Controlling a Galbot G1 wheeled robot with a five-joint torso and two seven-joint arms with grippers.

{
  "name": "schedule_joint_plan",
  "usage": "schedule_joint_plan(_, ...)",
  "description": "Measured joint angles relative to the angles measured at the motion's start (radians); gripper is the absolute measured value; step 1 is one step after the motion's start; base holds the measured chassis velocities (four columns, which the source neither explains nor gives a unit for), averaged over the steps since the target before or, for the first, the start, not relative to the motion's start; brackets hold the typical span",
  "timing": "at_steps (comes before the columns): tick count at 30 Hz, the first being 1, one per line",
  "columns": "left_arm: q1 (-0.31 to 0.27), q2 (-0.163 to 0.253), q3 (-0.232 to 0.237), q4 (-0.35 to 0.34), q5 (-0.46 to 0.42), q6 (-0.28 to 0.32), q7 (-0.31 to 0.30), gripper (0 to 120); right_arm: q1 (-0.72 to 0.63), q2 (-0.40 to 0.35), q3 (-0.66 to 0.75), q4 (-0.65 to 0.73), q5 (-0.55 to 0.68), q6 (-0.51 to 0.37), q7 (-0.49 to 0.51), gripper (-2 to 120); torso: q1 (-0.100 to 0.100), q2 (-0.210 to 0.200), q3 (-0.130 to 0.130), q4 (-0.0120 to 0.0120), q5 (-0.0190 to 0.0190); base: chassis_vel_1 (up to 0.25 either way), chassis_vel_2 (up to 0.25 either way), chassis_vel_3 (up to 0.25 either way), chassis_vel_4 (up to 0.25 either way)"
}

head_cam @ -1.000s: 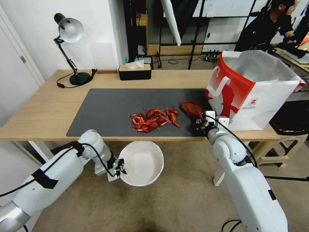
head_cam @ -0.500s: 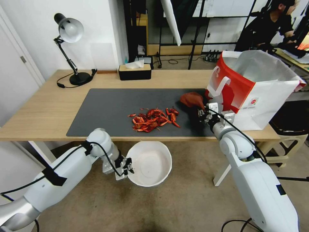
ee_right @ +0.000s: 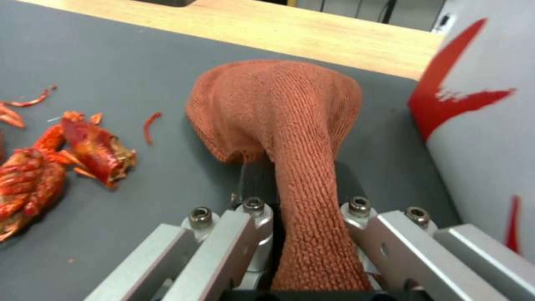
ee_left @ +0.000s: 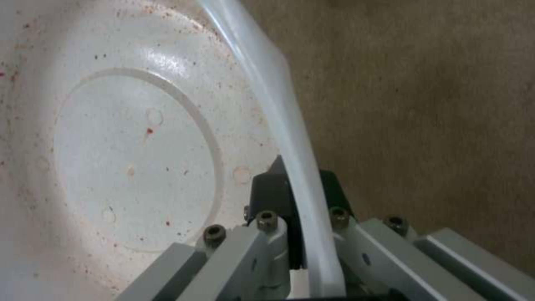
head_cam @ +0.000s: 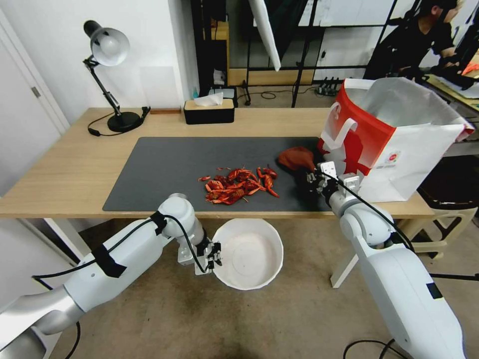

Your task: Sweep shrimp from table into container with towel, then put container into takeout bag.

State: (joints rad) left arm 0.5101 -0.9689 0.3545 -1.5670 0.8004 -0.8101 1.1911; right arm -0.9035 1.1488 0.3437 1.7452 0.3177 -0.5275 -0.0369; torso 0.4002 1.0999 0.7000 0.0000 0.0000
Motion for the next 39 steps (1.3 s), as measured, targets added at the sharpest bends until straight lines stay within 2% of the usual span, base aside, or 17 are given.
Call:
schedule_joint_plan(10,-0.028,0.016,-0.001,0.006,-0.026,0.015,0.006,0,0.051,-0.015,-0.065,-0.041,0.026,-0.007,-0.040,7,0.000,0.000,0.000,0.0001,0.0000,0.000,0.000,0.000,0.000)
schedule_joint_plan(19,-0.035,0.021,-0.023,0.020,-0.036,0.019,0.007,0,0.062,-0.027,-0.108,-0.045,0.053,-0.031,-0.057,7,0.000,0.000,0.000,0.0000,-0.0001,0.000,0.000,0.000,0.000)
schedule_joint_plan(28,-0.041,0.021,-0.028,0.034,-0.051,0.023,0.008,0,0.012,-0.038,-0.118,0.003,0.068,-0.047,-0.059,7,0.000,0.000,0.000,-0.0001,0.0001,0.000,0.000,0.000,0.000)
schedule_joint_plan(39,-0.047,0.010,-0.029,0.048,-0.054,0.023,0.009,0,-0.091,-0.030,-0.150,0.129,0.050,-0.074,-0.006,7,0.000,0.000,0.000,-0.0001,0.0000,0.000,0.000,0.000,0.000)
